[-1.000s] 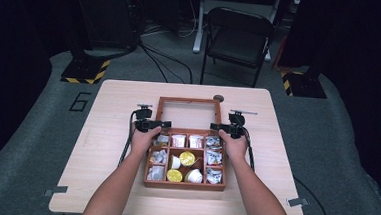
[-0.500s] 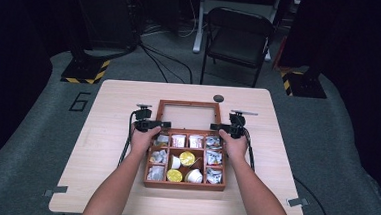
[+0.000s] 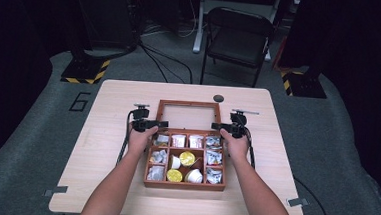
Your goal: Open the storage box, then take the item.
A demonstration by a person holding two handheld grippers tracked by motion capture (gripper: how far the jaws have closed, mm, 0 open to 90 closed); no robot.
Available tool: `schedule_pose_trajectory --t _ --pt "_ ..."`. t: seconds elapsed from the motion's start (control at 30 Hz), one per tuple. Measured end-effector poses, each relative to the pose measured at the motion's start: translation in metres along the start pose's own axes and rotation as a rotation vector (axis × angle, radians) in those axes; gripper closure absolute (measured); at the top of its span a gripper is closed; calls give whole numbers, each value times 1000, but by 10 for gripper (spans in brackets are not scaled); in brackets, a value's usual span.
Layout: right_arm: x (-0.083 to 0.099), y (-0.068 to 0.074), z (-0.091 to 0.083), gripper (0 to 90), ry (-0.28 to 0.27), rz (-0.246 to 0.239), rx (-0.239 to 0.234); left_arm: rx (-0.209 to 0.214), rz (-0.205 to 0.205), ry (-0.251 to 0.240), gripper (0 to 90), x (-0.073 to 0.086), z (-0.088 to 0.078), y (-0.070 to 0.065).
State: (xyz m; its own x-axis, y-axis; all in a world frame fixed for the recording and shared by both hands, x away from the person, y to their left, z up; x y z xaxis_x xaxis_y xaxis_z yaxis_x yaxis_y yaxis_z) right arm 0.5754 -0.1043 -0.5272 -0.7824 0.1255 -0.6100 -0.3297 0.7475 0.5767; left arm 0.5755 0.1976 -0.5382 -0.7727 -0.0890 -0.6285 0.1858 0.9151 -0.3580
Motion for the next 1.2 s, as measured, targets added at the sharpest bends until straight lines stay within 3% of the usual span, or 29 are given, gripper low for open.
schedule_pose_trajectory --t 0.1,0.2,0.3,0.47,0.53,0.63,0.67,0.8,0.87,0.97,1.2 --pt "-3 0 -8 403 -11 -29 9 8 -30 -21 314 -3 -9 4" --pt "-4 5 -15 396 -15 -64 10 12 -24 -26 319 -5 -18 6" --pt "-1 16 -21 396 -5 -89 -13 -1 -11 -29 333 -7 -28 7" --pt "8 39 -31 396 22 -187 -57 -17 34 -49 342 -7 -48 4" --pt "15 48 -35 397 44 -233 -71 3 29 -56 351 -4 -54 2" --pt "26 58 -37 399 75 -308 -67 6 49 -40 352 3 -59 0" --pt "29 61 -38 399 78 -312 -64 -2 63 -39 352 5 -61 -1" --pt "37 69 -41 401 63 -364 -63 38 57 -64 352 12 -69 -3" --pt "40 71 -41 390 73 -389 -54 29 84 -59 343 15 -73 -4" --pt "43 74 -42 381 86 -397 -49 52 77 -85 345 18 -79 -6" --pt "54 84 -40 386 105 -408 -67 53 87 -100 346 21 -87 -6"
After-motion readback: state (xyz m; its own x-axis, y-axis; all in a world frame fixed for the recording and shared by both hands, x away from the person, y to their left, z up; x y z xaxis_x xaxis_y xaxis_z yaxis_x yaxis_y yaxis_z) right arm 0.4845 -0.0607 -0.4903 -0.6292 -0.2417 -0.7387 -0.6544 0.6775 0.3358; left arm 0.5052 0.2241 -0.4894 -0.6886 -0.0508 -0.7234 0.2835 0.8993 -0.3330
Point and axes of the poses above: each handheld gripper's, and its own axes: z roughly forward along the jaws, x roughly out of its underside, y roughly to its left, the point moved 6 cm from there along z, roughly forward along the jaws, and after that the axes turned 10 degrees about -x, right-handed, at the moved point
